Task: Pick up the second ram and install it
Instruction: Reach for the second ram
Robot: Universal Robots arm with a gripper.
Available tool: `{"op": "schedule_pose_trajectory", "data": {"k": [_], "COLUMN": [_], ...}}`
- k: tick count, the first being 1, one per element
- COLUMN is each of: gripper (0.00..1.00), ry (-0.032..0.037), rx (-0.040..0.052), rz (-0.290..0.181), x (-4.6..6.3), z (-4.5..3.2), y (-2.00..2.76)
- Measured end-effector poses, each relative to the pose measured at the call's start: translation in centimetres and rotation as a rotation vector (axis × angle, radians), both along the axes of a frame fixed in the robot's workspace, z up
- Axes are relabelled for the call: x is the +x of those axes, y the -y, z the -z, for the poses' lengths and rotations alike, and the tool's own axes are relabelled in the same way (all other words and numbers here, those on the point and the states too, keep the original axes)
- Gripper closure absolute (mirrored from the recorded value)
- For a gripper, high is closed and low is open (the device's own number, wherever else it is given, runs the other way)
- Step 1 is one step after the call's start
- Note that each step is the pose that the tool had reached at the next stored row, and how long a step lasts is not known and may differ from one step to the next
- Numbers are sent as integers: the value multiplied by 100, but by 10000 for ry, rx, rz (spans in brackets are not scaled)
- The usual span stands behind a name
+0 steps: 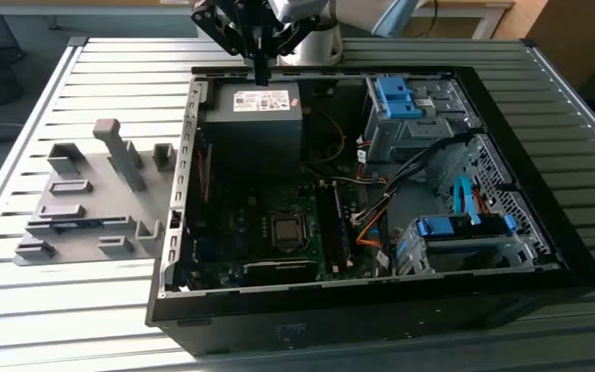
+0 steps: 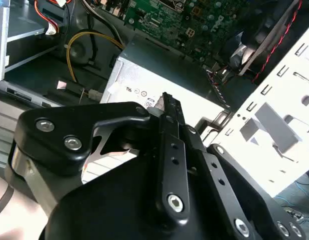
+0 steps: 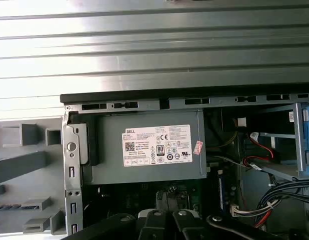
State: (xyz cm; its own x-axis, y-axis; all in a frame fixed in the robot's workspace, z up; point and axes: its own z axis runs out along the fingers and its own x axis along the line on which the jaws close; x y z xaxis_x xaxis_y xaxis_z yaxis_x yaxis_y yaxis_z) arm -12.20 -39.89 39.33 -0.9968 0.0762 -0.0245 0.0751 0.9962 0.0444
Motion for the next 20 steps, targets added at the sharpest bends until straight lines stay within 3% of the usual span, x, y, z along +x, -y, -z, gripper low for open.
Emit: {"op": "schedule_pose_trajectory", "data": {"k": [20], "gripper": [89], "ry": [0], "rx": [0], "rz": [0], "x": [-65], "z": [2], "y": [0]}}
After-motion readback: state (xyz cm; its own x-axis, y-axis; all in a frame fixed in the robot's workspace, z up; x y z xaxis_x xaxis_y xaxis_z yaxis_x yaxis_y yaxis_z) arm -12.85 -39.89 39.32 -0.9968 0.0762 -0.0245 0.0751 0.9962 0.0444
